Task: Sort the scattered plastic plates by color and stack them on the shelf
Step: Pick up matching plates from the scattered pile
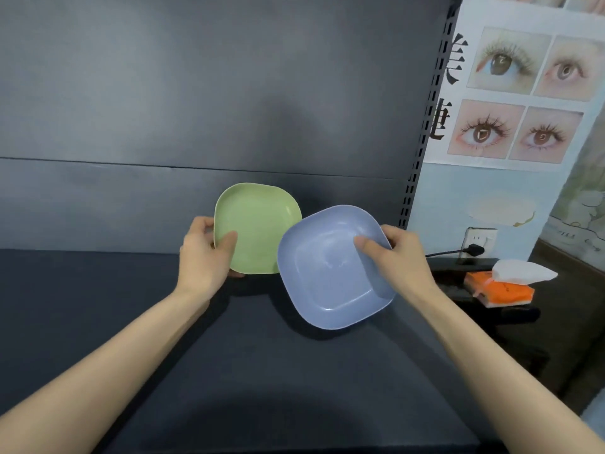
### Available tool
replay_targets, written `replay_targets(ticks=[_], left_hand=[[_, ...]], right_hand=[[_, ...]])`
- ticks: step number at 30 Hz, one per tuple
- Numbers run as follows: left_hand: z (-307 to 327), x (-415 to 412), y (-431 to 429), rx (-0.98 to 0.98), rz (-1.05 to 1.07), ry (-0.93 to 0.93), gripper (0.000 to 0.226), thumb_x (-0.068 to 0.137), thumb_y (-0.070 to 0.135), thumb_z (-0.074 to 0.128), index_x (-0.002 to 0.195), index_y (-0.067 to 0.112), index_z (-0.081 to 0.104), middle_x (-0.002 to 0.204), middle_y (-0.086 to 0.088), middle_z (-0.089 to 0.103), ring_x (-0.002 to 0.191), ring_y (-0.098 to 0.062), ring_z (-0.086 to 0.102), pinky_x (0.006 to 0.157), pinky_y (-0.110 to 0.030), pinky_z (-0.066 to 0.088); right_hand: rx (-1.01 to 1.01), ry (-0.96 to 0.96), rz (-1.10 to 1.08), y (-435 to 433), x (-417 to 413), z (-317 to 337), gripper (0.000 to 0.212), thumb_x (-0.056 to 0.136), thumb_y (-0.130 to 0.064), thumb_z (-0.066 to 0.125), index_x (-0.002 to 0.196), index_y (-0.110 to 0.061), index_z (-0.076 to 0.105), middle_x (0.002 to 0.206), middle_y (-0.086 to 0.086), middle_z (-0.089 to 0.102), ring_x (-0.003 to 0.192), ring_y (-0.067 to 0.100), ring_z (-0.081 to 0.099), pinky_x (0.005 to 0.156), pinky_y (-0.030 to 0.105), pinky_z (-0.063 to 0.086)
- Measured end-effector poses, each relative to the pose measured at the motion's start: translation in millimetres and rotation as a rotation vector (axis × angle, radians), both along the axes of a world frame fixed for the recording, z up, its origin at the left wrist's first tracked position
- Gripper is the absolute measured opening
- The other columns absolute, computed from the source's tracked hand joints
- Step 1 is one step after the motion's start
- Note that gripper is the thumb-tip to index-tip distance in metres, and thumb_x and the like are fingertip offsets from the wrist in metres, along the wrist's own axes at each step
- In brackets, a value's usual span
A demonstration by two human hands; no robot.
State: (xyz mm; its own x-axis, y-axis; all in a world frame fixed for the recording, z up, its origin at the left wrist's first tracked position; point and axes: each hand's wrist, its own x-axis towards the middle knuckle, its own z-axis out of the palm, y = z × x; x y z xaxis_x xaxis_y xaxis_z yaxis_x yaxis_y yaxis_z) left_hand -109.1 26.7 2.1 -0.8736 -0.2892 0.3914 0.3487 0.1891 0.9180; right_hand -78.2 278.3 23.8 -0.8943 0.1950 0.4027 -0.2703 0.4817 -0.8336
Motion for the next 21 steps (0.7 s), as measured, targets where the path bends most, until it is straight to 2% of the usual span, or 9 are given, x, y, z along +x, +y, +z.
replay_targets(ticks=[3,6,8,13,17,21], left_hand=[[-1.9,36.6,-34.6,0.023,0.082,0.007,0.02,0.091,0.007,0.056,0.108,0.012,0.046,0.087,0.001,0.063,0.071,-0.019,0.064,0.043,-0.031,0.055],[0.1,67.6,-71.7,0.036,0.158,0.024,0.029,0.089,0.004,0.058,0.113,0.016,0.045,0.085,0.006,0.062,0.07,-0.016,0.064,0.045,-0.032,0.056],[3.6,84.6,-99.3,0.056,0.209,0.045,0.035,0.087,0.002,0.061,0.114,0.017,0.044,0.088,0.005,0.062,0.073,-0.016,0.064,0.043,-0.029,0.055],[6.4,119.8,-163.6,0.082,0.293,0.079,0.039,0.084,0.0,0.063,0.115,0.017,0.045,0.092,0.0,0.063,0.078,-0.019,0.064,0.042,-0.026,0.053],[2.5,152.4,-236.8,0.066,0.346,0.101,0.042,0.084,0.0,0.063,0.115,0.022,0.045,0.091,0.0,0.064,0.078,-0.021,0.064,0.041,-0.028,0.053],[-3.6,187.6,-323.6,0.039,0.385,0.089,0.043,0.085,0.004,0.064,0.119,0.023,0.046,0.091,0.001,0.066,0.076,-0.018,0.065,0.043,-0.026,0.053]], right_hand=[[-0.08,0.034,0.079,-35.5,3.6,-2.7,0.024,0.087,-0.023,0.061,0.075,-0.004,0.057,0.069,0.003,0.056,0.064,0.018,0.049,0.06,0.03,0.038],[-0.153,0.027,0.158,-76.8,8.9,-0.7,0.017,0.092,-0.024,0.053,0.093,-0.008,0.059,0.091,0.006,0.066,0.083,0.023,0.061,0.073,0.035,0.049],[-0.172,0.037,0.194,-105.4,11.2,3.2,0.017,0.093,-0.025,0.051,0.099,-0.01,0.057,0.098,0.004,0.065,0.091,0.024,0.062,0.079,0.037,0.051],[-0.2,0.068,0.278,-172.3,20.7,12.8,0.014,0.085,-0.02,0.063,0.092,-0.02,0.051,0.093,-0.005,0.06,0.083,0.015,0.059,0.065,0.026,0.046],[-0.217,0.046,0.386,-251.4,37.4,17.6,0.031,0.074,-0.015,0.073,0.094,-0.023,0.051,0.093,-0.006,0.062,0.082,0.012,0.061,0.069,0.029,0.051],[-0.254,0.041,0.447,-346.6,53.4,10.1,0.03,0.075,-0.013,0.074,0.09,-0.026,0.052,0.094,-0.006,0.063,0.086,0.015,0.063,0.073,0.032,0.053]])
